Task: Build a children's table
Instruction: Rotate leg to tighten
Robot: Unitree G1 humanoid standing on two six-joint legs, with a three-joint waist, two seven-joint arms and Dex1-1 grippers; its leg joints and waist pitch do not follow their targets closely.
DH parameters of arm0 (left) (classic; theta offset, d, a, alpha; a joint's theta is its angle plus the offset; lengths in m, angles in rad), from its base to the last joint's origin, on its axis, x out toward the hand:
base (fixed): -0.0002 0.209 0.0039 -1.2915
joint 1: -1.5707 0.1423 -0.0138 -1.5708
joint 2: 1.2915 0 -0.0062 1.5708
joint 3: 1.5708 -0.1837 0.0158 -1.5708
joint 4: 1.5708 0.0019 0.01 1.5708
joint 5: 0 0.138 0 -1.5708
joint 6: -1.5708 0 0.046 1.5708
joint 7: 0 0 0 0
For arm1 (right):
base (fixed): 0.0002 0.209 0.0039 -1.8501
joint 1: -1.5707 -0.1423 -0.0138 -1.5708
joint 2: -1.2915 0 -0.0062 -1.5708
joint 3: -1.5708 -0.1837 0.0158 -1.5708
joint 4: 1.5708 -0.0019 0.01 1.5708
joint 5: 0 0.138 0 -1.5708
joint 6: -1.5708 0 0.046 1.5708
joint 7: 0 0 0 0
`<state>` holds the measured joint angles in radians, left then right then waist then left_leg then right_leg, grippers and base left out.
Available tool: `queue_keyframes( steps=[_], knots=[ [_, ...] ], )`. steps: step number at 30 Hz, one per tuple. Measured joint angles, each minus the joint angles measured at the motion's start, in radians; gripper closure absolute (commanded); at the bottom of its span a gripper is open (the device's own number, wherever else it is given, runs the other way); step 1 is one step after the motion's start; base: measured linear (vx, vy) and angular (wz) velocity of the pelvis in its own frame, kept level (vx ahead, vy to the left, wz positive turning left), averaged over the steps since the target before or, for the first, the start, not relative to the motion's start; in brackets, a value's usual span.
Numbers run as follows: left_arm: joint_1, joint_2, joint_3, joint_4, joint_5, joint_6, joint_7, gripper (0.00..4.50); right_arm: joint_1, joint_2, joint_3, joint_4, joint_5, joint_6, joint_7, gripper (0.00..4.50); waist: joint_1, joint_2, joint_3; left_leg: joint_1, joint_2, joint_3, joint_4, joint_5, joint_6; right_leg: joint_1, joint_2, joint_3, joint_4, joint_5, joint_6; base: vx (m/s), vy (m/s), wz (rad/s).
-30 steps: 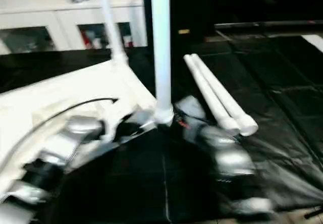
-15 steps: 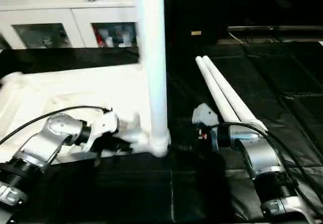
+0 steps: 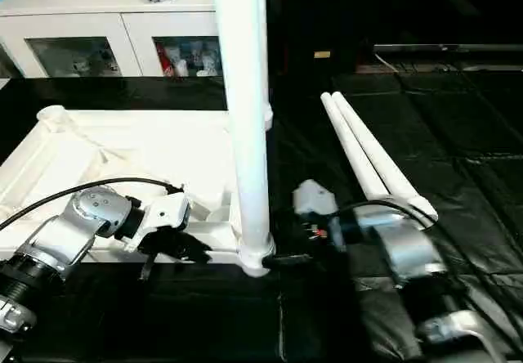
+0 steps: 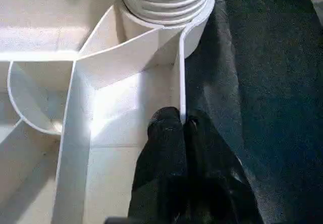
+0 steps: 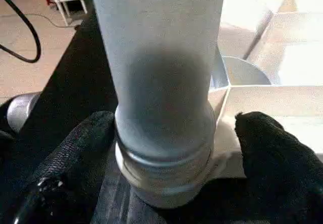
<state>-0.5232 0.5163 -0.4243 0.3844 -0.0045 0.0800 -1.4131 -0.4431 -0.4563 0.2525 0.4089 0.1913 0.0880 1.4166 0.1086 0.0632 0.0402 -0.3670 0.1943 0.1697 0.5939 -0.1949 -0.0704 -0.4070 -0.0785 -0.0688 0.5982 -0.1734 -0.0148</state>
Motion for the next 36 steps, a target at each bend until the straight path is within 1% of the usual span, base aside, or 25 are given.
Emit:
queue_keyframes(
  steps=[9, 10, 12, 17, 19, 20, 22, 25, 26, 27, 29, 30, 32, 34, 36],
  knots=[
    [0.0, 0.002, -0.005, -0.006, 0.001, 0.0, -0.001, 4.5, 0.0, 0.012, 0.015, 0.002, 0.009, 0.013, 0.019, 1.55, 0.002, 0.0, 0.0, 0.0, 0.0, 0.0, 0.001, 0.0, 0.0, 0.0, 0.0, 0.0, 0.001, 0.0, 0.0, 0.0, 0.0, 0.0],
    [0.0, 0.002, -0.005, -0.006, 0.001, 0.0, -0.001, 4.5, 0.0, 0.012, 0.014, 0.003, 0.009, 0.013, 0.02, 1.55, 0.002, 0.0, 0.0, 0.0, 0.0, 0.0, 0.001, 0.0, 0.0, 0.0, 0.0, 0.0, 0.001, 0.0, 0.0, 0.0, 0.0, 0.0],
    [0.0, 0.002, -0.005, -0.006, 0.001, 0.0, -0.001, 4.5, 0.0, 0.013, 0.014, 0.004, 0.009, 0.013, 0.02, 1.71, 0.002, 0.0, 0.0, 0.0, 0.0, 0.0, 0.001, 0.0, 0.0, 0.0, 0.0, 0.0, 0.001, 0.0, 0.0, 0.0, 0.0, 0.0],
    [0.001, 0.002, -0.004, -0.006, 0.001, 0.002, -0.001, 4.5, 0.0, 0.015, 0.014, 0.003, 0.01, 0.019, 0.02, 1.8, 0.002, 0.0, 0.0, 0.0, 0.0, 0.0, 0.001, 0.0, 0.0, 0.0, 0.0, 0.0, 0.002, 0.0, 0.0, 0.0, 0.0, 0.0],
    [0.002, -0.004, -0.001, -0.006, -0.001, 0.014, 0.0, 4.5, 0.002, 0.016, 0.012, -0.004, 0.011, 0.033, 0.014, 1.8, 0.002, 0.0, 0.0, 0.0, 0.0, 0.0, 0.001, 0.0, 0.0, 0.0, 0.0, 0.0, 0.002, 0.0, 0.0, 0.0, 0.0, 0.0],
    [0.002, -0.014, 0.006, -0.007, -0.001, 0.03, 0.009, 4.5, 0.01, 0.024, 0.007, -0.014, 0.013, 0.043, 0.001, 1.8, 0.004, 0.0, 0.0, 0.001, 0.0, 0.0, 0.001, 0.0, 0.0, 0.0, 0.0, 0.0, 0.002, 0.0, 0.0, 0.0, 0.0, 0.0],
    [0.002, -0.028, 0.022, -0.004, 0.001, 0.067, 0.045, 4.5, 0.032, 0.037, -0.02, -0.029, 0.015, 0.074, -0.054, 1.8, 0.003, 0.0, 0.0, 0.001, 0.0, 0.0, 0.001, 0.0, 0.0, 0.002, 0.0, 0.001, 0.003, 0.0, 0.0, 0.0, 0.0, 0.0],
    [0.001, -0.061, 0.051, 0.012, 0.01, 0.119, 0.134, 4.5, 0.052, 0.077, -0.061, -0.034, 0.006, 0.11, -0.186, 1.81, -0.008, 0.0, 0.0, 0.004, 0.0, 0.001, 0.001, 0.0, 0.0, 0.006, 0.0, 0.002, 0.003, -0.003, 0.005, 0.0, 0.0, 0.0],
    [0.0, -0.075, 0.066, 0.018, 0.012, 0.143, 0.171, 4.5, 0.056, 0.101, -0.079, -0.033, -0.003, 0.119, -0.249, 1.81, -0.015, 0.0, 0.0, 0.005, 0.0, 0.0, 0.001, 0.0, -0.001, 0.006, 0.0, 0.002, 0.003, -0.003, 0.005, 0.0, 0.0, 0.0],
    [-0.006, -0.097, 0.084, 0.029, 0.019, 0.177, 0.224, 4.5, 0.059, 0.138, -0.103, -0.03, -0.015, 0.129, -0.343, 1.81, -0.026, 0.0, 0.0, 0.009, -0.001, 0.001, 0.001, 0.0, -0.001, 0.006, 0.0, 0.002, 0.003, -0.003, 0.005, 0.0, 0.0, 0.0],
    [-0.014, -0.138, 0.105, 0.038, 0.029, 0.233, 0.302, 4.5, 0.059, 0.196, -0.136, -0.026, -0.038, 0.147, -0.483, 1.81, -0.042, 0.0, 0.0, 0.009, -0.002, 0.0, 0.001, 0.001, -0.002, 0.007, 0.0, 0.002, 0.003, -0.003, 0.005, 0.0, 0.0, 0.0],
    [-0.016, -0.168, 0.119, 0.038, 0.031, 0.27, 0.348, 4.5, 0.058, 0.228, -0.155, -0.021, -0.049, 0.153, -0.562, 1.81, -0.053, 0.0, 0.0, 0.01, -0.002, -0.001, 0.001, 0.001, -0.002, 0.007, 0.0, 0.002, 0.002, -0.003, 0.006, 0.0, 0.0, 0.0],
    [-0.019, -0.221, 0.148, 0.038, 0.034, 0.331, 0.434, 4.5, 0.042, 0.285, -0.181, -0.006, -0.079, 0.165, -0.694, 1.81, -0.067, 0.0, 0.0, 0.012, -0.002, -0.001, 0.001, 0.001, -0.002, 0.007, 0.0, 0.002, 0.002, -0.003, 0.006, 0.0, 0.0, 0.0],
    [-0.025, -0.26, 0.163, 0.038, 0.038, 0.371, 0.496, 4.5, 0.026, 0.324, -0.197, 0.003, -0.1, 0.18, -0.788, 1.81, -0.075, 0.0, 0.0, 0.012, -0.002, -0.001, 0.001, 0.001, -0.002, 0.007, 0.0, 0.002, 0.002, -0.003, 0.006, 0.0, 0.0, 0.0],
    [-0.031, -0.299, 0.175, 0.038, 0.04, 0.401, 0.567, 4.5, 0.004, 0.353, -0.207, 0.017, -0.123, 0.191, -0.875, 1.81, -0.077, 0.0, 0.0, 0.011, -0.002, -0.001, 0.001, 0.001, -0.002, 0.006, 0.0, 0.002, 0.002, -0.003, 0.006, 0.0, 0.0, 0.0]
  ],
)
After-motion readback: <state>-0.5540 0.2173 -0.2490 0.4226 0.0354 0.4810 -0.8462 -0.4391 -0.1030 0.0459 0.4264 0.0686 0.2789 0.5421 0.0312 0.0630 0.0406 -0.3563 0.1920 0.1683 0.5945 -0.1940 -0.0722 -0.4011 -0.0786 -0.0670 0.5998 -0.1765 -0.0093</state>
